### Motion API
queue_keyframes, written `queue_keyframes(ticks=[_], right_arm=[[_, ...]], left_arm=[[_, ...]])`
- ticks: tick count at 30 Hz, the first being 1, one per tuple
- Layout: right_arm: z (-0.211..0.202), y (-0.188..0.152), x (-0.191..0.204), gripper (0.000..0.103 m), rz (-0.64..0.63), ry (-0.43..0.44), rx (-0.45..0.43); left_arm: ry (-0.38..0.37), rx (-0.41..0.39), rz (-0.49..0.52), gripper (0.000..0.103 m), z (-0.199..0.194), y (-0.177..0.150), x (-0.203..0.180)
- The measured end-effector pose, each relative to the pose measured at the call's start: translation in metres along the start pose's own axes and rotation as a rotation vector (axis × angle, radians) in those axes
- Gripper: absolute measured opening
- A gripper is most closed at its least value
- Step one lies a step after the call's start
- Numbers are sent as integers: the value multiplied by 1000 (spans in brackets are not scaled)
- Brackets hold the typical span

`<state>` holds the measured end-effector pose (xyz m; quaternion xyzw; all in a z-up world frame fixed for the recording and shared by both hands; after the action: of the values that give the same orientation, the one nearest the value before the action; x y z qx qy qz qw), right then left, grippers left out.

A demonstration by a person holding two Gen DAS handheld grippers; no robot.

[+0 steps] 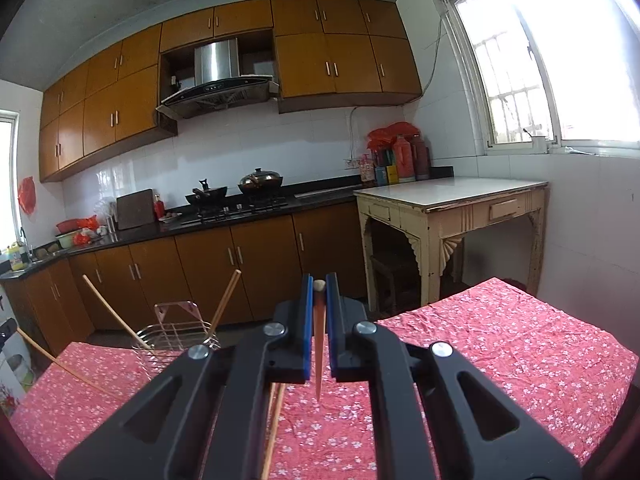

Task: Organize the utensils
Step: 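Raise both chopsticks upright and carry them above the wire holder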

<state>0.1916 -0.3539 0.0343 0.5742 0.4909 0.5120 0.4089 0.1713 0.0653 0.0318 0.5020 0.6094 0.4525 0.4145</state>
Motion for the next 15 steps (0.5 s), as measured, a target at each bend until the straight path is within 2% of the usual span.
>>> queue_keyframes(ticks=[10, 15], right_arm=[[-18, 21, 15, 7, 50, 125, -14], [-25, 45, 32, 7, 76, 226, -35]], left_arm=[[-27, -29, -23, 6, -12, 17, -3], [-49, -62, -38, 6, -19, 38, -8]])
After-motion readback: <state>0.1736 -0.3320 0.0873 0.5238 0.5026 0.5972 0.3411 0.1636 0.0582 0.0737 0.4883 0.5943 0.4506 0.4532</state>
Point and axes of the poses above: each gripper's, at about its wrist camera, not at the fingertips, and z roughly the way its jaws point, x to its left, y to its top, the point moved 2 cm from there along z, roughly the way its jaws point, and after that the axes turned 11 degrees about y, right-handed, at the moved point
